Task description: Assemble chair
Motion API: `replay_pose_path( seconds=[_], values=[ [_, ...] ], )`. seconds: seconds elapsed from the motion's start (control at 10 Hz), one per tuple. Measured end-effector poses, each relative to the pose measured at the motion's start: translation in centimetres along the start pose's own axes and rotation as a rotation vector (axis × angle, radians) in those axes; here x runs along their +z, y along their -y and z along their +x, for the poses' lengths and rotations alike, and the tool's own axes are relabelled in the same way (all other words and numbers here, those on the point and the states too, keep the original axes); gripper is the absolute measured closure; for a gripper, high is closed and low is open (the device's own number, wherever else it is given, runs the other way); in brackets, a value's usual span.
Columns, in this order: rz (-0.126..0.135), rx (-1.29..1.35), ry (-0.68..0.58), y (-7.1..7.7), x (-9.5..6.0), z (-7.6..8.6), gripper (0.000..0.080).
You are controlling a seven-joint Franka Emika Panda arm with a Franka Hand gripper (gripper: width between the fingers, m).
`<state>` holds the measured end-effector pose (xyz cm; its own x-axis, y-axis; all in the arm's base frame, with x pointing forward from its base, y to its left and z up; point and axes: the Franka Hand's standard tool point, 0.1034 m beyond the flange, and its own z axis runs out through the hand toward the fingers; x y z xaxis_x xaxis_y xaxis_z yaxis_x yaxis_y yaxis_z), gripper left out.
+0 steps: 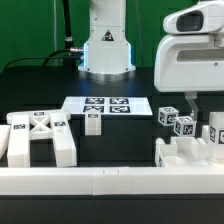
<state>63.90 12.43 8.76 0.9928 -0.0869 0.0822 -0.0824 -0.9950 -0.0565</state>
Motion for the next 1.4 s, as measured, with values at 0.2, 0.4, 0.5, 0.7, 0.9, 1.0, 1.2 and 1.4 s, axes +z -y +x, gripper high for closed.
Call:
replay_pose_path(
  seconds=[0.2,0.4,0.5,0.7,0.9,1.0,1.2,1.4],
  values=[
    [0.0,-0.019,0.0,-0.13,0.01,0.03,0.0272],
    [0.0,-0.019,0.0,-0.18,0.01,0.04,0.0516],
    [0.0,-0.016,0.0,-0.18,0.01,0.04,0.0516],
    [0.001,0.001,0.0,-0.21,0.01,0.04,0.0515],
    [0.03,0.215,0.013,-0.3,0.03,-0.01,0.0515],
    [0.041,0.337,0.02,-0.37,0.04,-0.02,0.0515],
    [0.053,0.558,0.033,-0.41,0.08,-0.06,0.0514],
    [0.052,0.673,0.033,-0.36,0.07,-0.02,0.0514]
  ],
)
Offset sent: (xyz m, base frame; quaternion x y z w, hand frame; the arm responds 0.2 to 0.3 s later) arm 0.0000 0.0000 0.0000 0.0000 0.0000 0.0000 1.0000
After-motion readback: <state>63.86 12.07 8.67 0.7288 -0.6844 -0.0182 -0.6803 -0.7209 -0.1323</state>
